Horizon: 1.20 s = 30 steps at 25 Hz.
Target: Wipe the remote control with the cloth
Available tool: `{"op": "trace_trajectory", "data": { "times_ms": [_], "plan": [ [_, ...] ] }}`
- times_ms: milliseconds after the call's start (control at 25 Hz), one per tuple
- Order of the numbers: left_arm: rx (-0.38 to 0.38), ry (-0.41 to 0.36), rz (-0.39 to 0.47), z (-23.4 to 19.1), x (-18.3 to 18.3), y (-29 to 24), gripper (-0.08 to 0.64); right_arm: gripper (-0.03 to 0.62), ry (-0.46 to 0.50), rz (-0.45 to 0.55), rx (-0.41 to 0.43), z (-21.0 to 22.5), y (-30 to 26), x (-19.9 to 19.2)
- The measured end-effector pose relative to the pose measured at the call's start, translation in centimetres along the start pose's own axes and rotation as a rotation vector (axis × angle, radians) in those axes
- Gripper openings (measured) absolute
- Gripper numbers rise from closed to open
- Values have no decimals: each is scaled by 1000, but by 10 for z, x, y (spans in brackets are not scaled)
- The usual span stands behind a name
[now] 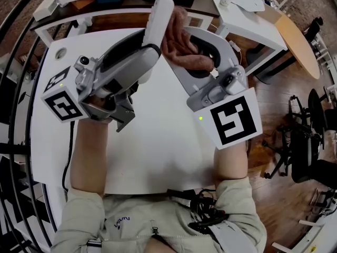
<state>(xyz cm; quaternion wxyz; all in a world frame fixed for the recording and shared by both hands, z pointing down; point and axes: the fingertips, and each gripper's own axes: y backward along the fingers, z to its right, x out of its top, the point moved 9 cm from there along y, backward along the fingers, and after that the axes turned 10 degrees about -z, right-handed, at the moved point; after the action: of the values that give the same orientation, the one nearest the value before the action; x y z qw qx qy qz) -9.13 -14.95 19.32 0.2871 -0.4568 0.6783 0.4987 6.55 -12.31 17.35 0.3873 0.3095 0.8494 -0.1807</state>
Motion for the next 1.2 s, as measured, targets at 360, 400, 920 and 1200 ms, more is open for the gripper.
{"op": "trace_trajectory", "data": {
  "times_ms": [360,400,920,1200],
  "plan": [
    [17,14,11,-1,-1,1,241,118,18,-36,47,-3,0,-1],
    [21,13,10,-2,-1,1,241,118,25,-43,48,-3,0,-1],
    [88,37,51,-16,12,18,241,118,118,-132,110,-11,-13,1],
    [133,54,93,-20,13,25,241,118,161,-167,244,-28,-15,-3]
  ]
}}
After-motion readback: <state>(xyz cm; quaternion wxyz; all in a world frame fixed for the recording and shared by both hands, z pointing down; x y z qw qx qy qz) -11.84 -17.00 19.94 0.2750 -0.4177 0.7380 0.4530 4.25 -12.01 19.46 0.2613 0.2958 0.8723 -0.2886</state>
